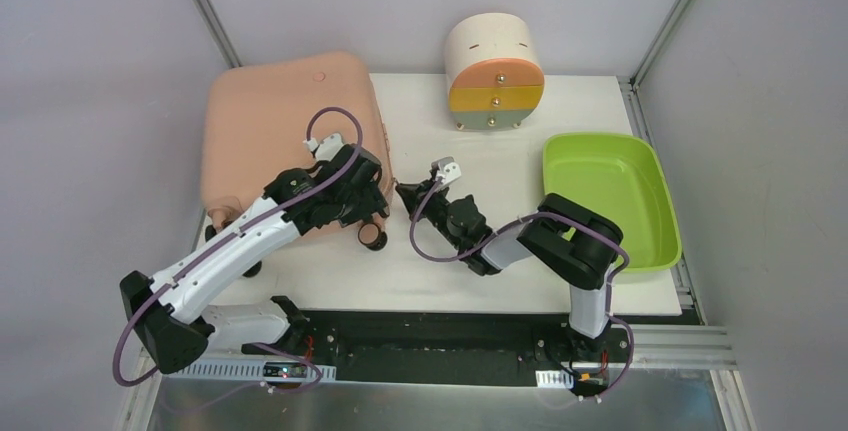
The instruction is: Open, take out, and arrange the luggage
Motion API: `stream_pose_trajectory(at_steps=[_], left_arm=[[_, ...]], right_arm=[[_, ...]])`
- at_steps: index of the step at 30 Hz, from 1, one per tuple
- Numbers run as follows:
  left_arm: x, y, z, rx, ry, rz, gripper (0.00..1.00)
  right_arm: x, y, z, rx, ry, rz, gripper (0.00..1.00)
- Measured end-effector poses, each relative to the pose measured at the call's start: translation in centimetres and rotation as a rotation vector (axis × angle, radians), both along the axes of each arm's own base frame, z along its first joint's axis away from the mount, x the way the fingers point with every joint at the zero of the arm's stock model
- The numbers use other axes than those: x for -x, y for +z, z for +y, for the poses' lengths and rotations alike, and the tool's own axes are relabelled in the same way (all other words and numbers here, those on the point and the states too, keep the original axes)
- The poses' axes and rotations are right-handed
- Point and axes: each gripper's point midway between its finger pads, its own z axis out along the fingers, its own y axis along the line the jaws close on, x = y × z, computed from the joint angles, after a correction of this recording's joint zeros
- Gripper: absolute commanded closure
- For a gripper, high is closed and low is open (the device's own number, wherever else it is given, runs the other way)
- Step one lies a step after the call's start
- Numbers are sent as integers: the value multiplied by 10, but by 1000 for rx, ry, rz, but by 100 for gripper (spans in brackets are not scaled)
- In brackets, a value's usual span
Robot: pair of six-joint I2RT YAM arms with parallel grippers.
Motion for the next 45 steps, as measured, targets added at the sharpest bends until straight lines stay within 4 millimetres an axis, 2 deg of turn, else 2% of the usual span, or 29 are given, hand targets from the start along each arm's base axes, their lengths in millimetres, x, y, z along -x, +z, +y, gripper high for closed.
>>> stream_pose_trajectory(at_steps=[6,15,19,28,33,37,41,45], left_arm=[[19,2,13,-54,-109,-9,100],[30,-1,11,-137,-297,-1,100],[36,0,12,-140,-330,-2,100],[58,-1,17,-91,-408,-14,100],[71,-2,24,-57,-422,-31,100],[76,-2,35,-36,-382,-62,100],[76,-3,50,8,-295,-47,100],[81,0,64,46,-244,-53,100]], right_arm=[[-15,6,10,17,-1,16,100],[-62,8,15,38,8,89,100],[-74,8,14,47,12,121,100],[-79,5,3,21,-11,172,100],[-57,3,-15,7,-21,185,100],[-42,5,-20,31,-54,172,100],[-43,6,-21,65,-80,157,100],[-54,12,-16,93,-80,141,100]])
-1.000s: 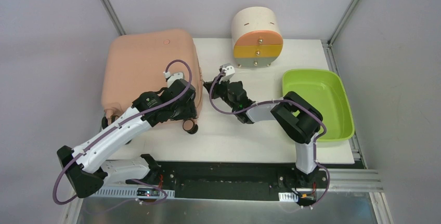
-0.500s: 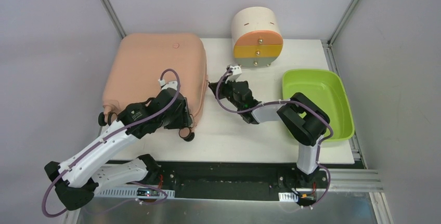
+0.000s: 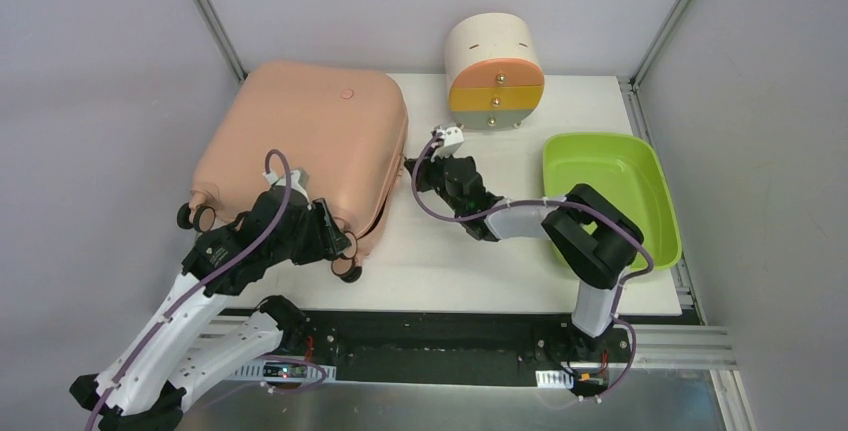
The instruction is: Open, take out, and arrange the luggage
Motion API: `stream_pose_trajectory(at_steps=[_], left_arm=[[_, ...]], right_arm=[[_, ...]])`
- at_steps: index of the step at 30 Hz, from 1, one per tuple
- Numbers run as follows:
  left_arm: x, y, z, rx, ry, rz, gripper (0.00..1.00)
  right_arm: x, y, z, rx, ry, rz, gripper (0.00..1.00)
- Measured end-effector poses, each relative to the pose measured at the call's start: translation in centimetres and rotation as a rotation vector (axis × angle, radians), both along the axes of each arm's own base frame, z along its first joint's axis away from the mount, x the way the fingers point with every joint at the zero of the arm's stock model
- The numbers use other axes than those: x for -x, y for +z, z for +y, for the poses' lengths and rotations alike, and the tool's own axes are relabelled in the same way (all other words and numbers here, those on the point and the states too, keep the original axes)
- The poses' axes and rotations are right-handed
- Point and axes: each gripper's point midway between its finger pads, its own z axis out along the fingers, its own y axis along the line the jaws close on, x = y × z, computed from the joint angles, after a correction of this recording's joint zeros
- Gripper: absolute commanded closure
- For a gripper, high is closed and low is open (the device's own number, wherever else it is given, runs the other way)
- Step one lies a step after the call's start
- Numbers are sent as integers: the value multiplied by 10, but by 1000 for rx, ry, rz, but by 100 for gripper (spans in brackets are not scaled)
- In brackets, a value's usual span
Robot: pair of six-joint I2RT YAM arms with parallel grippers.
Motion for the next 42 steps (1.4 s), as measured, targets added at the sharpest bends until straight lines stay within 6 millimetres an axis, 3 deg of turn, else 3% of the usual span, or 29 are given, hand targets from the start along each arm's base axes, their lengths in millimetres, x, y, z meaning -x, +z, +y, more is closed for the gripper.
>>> stream_pose_trajectory(at_steps=[12,17,22,24,28,31,35,39,42], left_arm=[[7,-3,11,-18,18,9,100],[6,-5,19,-31,57,15,100],[4,-8,36,-95,109,78,100],[4,-9,44,-118,129,99,87],[4,-10,59,-132,171,111,74],[6,-10,71,-144,210,115,56],[12,-6,86,-173,269,158,56],[20,-3,115,-224,490,221,54],[16,5,146,-308,686,233,44]], right_arm=[[-90,2,-15,40,-54,25,100],[-101,4,-16,55,-58,38,100],[-89,-1,-23,51,-57,43,100],[-82,0,-28,44,-56,35,100],[-69,-1,-35,40,-60,27,100],[-60,1,-34,42,-63,24,100],[-41,1,-32,50,-60,21,100],[-14,3,-29,56,-35,19,100],[16,2,-23,68,16,28,100]])
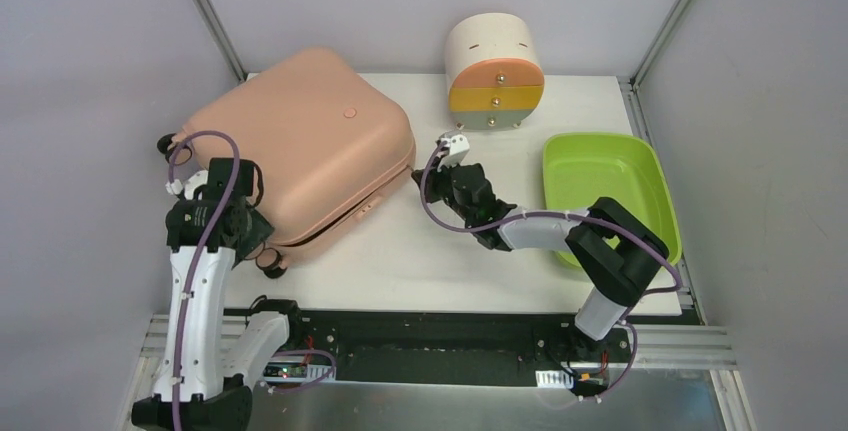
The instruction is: Open, take out, and arrange the luggage
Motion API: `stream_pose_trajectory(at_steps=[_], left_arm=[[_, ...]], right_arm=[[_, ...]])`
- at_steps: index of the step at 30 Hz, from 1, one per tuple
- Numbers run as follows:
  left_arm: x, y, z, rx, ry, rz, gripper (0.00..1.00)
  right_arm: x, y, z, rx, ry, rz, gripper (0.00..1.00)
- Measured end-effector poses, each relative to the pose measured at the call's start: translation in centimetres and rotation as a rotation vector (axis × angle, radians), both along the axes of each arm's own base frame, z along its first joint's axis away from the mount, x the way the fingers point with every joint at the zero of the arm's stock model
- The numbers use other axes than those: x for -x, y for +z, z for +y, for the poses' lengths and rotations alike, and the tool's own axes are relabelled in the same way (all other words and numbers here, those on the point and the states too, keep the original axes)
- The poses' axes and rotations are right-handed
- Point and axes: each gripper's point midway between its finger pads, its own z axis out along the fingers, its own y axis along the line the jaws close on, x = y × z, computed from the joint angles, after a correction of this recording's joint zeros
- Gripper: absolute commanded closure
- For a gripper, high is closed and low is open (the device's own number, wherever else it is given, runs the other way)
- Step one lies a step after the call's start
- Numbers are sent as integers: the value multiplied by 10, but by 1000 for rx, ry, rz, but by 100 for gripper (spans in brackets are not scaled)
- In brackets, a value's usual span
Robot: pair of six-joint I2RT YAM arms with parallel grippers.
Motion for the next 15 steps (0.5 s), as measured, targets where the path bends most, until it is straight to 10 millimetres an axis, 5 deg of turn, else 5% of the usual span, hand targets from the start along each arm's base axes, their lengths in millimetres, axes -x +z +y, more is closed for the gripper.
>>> stream_pose_trajectory(at_steps=[5,15], left_arm=[[-15,17,20,-77,124,-64,31],[-43,42,35,-122,218,-162,27]], right_arm=[[16,-5,5,10,28,7,100],[35,-7,-1,10,28,-4,100]])
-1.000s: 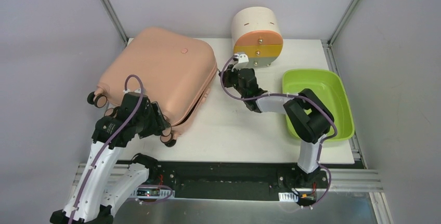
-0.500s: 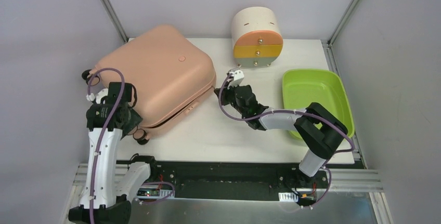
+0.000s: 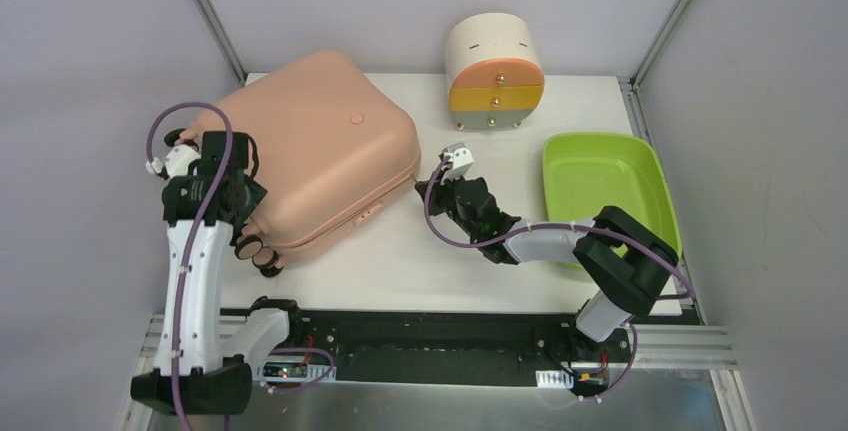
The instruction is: Open, take out, and arrange the luggage
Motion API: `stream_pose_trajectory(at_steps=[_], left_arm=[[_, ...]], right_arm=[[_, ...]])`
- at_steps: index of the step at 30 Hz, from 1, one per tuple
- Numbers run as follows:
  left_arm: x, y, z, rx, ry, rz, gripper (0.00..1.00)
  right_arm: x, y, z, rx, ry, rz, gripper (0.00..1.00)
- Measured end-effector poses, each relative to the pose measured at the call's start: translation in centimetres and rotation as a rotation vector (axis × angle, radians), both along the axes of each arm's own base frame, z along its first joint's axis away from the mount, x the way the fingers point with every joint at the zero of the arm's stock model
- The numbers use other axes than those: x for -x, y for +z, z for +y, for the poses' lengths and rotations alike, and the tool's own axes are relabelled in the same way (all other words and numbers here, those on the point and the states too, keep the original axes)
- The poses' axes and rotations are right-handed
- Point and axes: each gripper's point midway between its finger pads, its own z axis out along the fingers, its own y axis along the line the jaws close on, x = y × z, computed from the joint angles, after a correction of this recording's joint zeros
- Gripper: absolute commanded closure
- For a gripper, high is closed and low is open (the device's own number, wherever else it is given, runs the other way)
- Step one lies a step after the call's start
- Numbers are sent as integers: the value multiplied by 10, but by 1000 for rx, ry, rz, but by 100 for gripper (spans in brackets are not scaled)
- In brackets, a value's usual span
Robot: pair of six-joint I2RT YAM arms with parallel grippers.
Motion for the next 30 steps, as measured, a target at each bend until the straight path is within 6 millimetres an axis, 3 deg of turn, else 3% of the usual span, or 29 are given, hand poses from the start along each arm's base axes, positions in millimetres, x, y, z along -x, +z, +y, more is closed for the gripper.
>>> stream_pose_trajectory(at_steps=[7,12,15,18,24,30], left_arm=[[-43,2,17,-50,52,87,25],[-84,8,23,-73,37,76,26],[-119,5,10,-5,-31,1,26],[-140,2,4,8,-82,-23,27],[-161,3,4,3,-187,7,32],[-176,14,4,-26,-268,-8,27]], right_arm=[[10,2,2,10,1,-4,100],[21,1,4,37,1,-1,100],[27,0,6,55,3,-4,100],[35,0,9,64,13,-7,100],[45,-1,13,75,29,-8,100],[49,-3,15,84,40,-5,100]])
